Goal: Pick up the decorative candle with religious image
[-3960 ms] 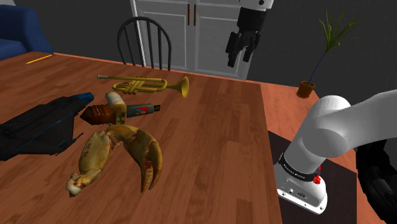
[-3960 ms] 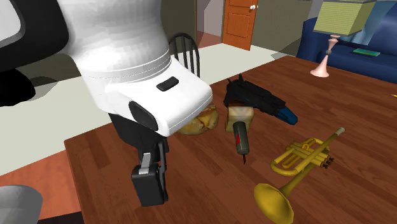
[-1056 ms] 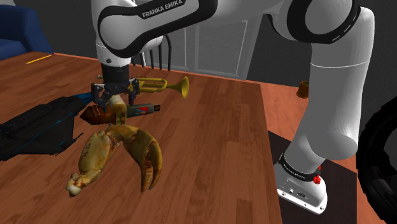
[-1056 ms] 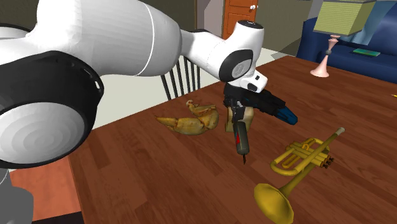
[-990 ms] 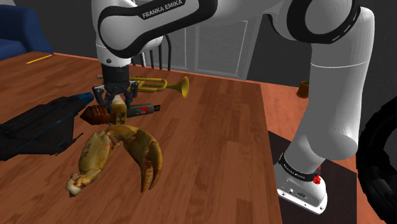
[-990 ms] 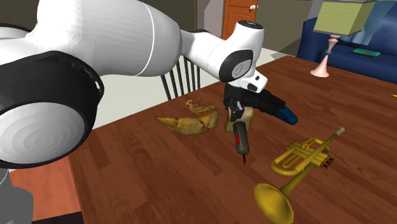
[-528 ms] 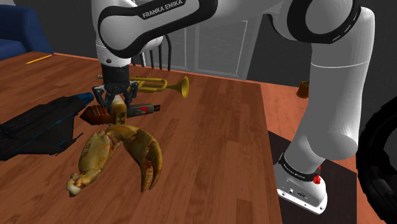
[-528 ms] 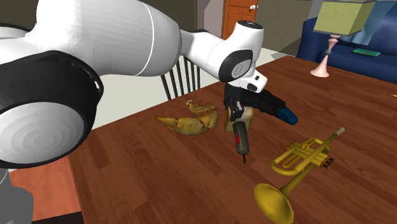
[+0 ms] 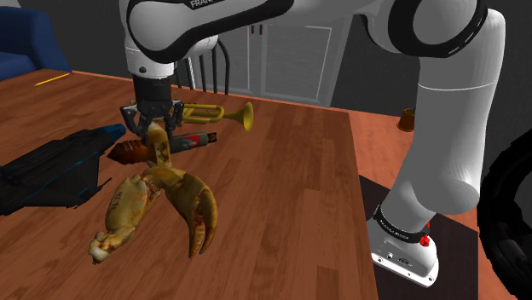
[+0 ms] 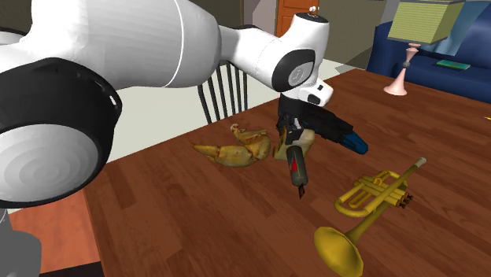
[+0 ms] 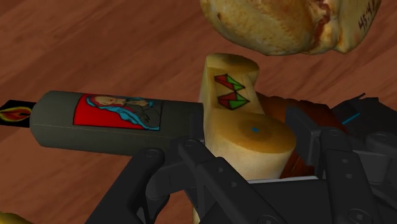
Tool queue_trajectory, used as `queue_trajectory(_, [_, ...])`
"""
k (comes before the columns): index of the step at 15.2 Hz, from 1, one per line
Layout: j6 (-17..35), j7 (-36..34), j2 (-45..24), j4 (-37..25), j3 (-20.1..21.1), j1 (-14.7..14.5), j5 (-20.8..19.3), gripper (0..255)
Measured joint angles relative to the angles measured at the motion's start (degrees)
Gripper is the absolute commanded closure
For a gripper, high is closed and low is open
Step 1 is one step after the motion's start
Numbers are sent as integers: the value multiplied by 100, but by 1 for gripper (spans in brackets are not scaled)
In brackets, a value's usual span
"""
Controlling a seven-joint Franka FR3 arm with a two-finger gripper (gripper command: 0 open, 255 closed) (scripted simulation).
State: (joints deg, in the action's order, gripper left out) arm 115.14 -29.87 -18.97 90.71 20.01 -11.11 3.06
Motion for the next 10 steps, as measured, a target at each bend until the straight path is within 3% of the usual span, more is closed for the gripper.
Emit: queue_trajectory(10, [-706,-88,35,-681,15,-29,-14,255])
